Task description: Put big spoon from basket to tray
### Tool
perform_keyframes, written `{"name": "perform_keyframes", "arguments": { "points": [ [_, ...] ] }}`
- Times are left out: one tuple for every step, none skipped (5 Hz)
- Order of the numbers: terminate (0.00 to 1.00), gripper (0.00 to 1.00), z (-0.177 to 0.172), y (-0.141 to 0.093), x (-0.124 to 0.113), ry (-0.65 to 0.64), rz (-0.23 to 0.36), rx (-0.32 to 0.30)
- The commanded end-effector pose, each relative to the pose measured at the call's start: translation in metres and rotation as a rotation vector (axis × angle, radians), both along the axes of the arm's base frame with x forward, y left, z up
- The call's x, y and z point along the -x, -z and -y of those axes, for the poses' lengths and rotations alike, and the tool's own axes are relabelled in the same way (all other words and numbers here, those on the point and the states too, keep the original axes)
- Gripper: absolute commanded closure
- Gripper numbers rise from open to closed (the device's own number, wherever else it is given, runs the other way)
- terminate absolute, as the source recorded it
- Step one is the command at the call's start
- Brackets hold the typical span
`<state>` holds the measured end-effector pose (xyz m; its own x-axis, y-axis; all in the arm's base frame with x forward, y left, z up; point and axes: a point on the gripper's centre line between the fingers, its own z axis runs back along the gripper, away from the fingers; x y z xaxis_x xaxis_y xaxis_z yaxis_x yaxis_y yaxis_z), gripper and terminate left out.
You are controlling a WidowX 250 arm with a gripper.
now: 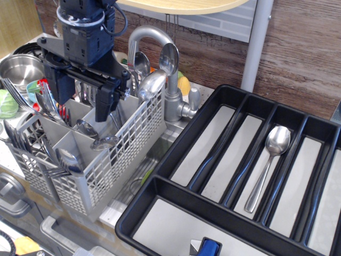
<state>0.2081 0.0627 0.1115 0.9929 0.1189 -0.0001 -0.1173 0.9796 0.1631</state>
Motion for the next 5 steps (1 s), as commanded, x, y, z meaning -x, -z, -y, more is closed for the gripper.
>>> {"name": "perform_keyframes", "arguments": {
  "points": [
    [0.00, 0.00, 0.000, 0.000, 0.000, 0.000, 0.000, 0.000],
    [0.00, 0.00, 0.001, 0.003, -0.005, -0.154, 0.053, -0.087],
    [0.00, 0.00, 0.001, 0.003, -0.008, -0.301, 0.092, -0.137],
    [0.00, 0.00, -0.009, 0.005, 0.000, -0.445, 0.117, -0.145],
    [0.00, 0.00, -0.013, 0.009, 0.011, -0.563, 0.151, -0.139]
  ]
}}
